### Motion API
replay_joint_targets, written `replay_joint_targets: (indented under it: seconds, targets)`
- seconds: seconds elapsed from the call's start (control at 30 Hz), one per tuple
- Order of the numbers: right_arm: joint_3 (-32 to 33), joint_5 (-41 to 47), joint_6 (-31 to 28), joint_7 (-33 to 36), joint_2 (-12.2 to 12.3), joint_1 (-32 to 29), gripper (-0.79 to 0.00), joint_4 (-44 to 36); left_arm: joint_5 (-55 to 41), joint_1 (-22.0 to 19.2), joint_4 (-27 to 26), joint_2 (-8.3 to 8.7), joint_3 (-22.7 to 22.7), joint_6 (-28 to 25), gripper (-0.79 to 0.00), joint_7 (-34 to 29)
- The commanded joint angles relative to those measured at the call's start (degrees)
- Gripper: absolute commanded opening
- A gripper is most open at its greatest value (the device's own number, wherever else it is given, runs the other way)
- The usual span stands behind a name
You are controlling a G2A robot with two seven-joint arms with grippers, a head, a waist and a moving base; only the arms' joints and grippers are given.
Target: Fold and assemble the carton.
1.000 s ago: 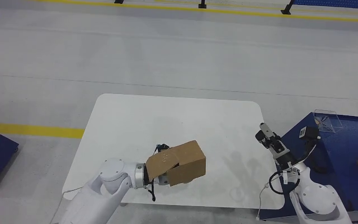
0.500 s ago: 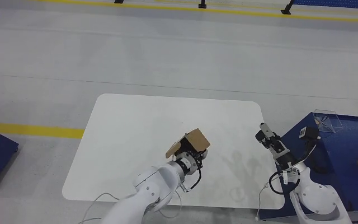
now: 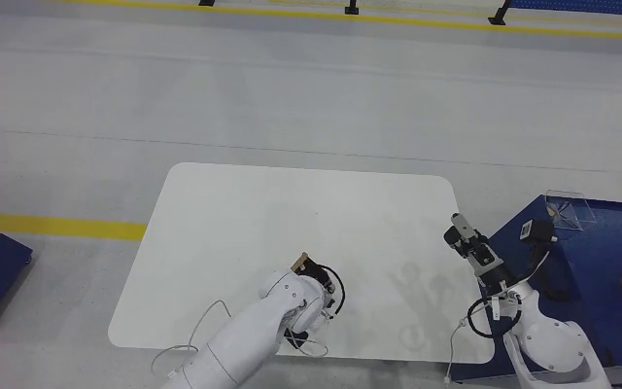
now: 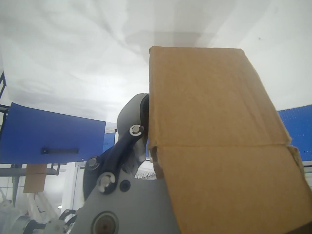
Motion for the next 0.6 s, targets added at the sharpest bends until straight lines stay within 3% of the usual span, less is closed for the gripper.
replay_joint_targets:
  seconds: [0.0, 0.13, 0.27, 0.43, 0.57]
  targets:
    - [0.0, 0.0, 0.0, 0.0, 0.0, 0.0, 0.000, 0.0, 0.7, -0.6, 1.1, -0.48, 0.5, 0.0, 0.000, -0.5]
    - [0.0, 0.0, 0.0, 0.0, 0.0, 0.0, 0.000, 0.0, 5.2, 0.6, -4.1, -0.72, 1.2, -1.4, 0.000, -1.3]
    - [0.0, 0.0, 0.0, 0.0, 0.0, 0.0, 0.000, 0.0, 15.4, 5.7, -18.6, 0.64, 0.3, -2.2, 0.000, -1.4]
    - [0.0, 0.0, 0.0, 0.0, 0.0, 0.0, 0.000, 0.0, 35.3, 16.0, -38.4, 4.18, -2.2, 5.7, 0.000, -3.7]
    - [0.0, 0.0, 0.0, 0.0, 0.0, 0.0, 0.000, 0.0, 44.4, 23.2, -42.9, 6.92, -6.7, 14.7, 0.000, -15.6]
